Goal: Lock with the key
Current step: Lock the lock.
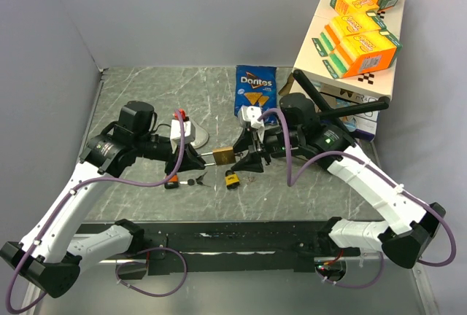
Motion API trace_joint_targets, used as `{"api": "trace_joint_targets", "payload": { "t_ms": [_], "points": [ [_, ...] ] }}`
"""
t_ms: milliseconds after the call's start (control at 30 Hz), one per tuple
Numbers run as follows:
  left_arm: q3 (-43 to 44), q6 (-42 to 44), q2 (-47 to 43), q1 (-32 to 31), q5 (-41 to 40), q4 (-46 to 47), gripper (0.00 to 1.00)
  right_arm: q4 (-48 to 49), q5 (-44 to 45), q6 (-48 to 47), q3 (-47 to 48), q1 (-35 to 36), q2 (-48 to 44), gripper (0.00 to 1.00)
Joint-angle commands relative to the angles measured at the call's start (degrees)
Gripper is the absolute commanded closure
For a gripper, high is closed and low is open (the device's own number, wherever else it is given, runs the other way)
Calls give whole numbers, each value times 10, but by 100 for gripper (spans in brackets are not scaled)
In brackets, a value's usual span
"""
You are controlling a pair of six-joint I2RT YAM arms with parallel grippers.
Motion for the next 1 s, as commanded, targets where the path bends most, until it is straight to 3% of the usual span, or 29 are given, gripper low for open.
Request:
{"api": "trace_joint_targets", "payload": {
  "t_ms": [0,167,267,600,733,967],
  "points": [
    [24,9,-7,-2,55,44,99,8,-13,-8,38,6,10,42],
    [22,10,-3,-2,58,43,99,2,-20,-13,48,6,19,54],
    [25,9,1,-2,56,44,99,-5,-24,-24,53,8,23,56],
    [25,-39,11,-2,64,92,99,-25,-25,-54,62,24,38,82],
    [12,-91,8,-3,66,145,99,-15,-42,-36,66,29,46,100],
    [-15,-149,7,-25,38,245,99,23,-74,18,69,31,64,100]
  ]
}}
